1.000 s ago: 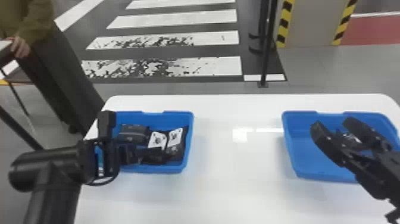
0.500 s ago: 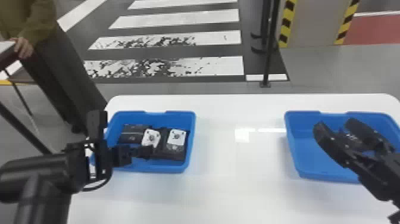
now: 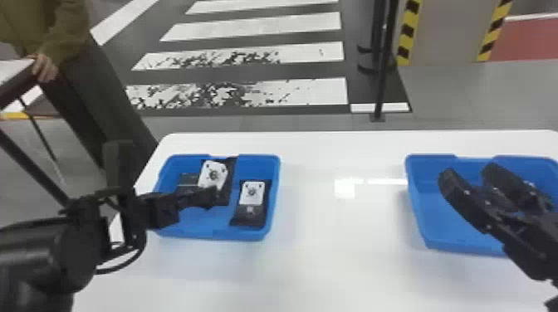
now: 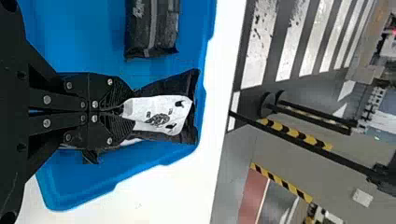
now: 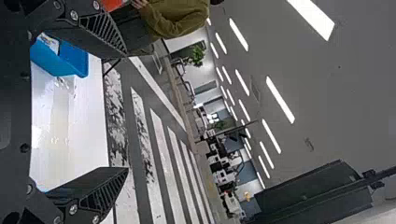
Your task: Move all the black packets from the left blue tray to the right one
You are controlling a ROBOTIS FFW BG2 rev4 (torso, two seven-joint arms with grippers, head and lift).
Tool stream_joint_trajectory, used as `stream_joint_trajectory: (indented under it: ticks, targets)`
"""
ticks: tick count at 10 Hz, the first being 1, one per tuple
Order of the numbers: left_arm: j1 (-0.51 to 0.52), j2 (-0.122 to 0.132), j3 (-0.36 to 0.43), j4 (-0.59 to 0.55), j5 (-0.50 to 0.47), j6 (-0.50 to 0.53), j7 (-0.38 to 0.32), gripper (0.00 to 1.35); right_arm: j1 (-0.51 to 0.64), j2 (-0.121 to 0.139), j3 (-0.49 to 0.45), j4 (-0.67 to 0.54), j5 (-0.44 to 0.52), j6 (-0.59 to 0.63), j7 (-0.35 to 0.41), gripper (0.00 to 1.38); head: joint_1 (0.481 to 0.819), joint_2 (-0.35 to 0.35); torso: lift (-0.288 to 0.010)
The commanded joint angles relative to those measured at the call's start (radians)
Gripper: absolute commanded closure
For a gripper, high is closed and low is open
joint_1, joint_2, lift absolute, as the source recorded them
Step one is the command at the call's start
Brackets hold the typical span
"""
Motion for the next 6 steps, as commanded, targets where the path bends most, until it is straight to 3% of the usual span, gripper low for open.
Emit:
stream_joint_trajectory:
  ticks: [1, 6]
  targets:
    - [0.017, 0.0, -0.031, -0.046, 0.061, -0.024, -0.009, 1.21, -0.012, 0.0, 0.006, 0.0, -0.003, 0.022, 0.016, 0.16, 0.695, 0.17, -0.14]
    - [0.017, 0.009, -0.249, -0.105, 0.242, -0.066, -0.018, 1.21, -0.1, -0.018, 0.054, 0.057, -0.079, 0.09, 0.056, 0.16, 0.695, 0.034, -0.14]
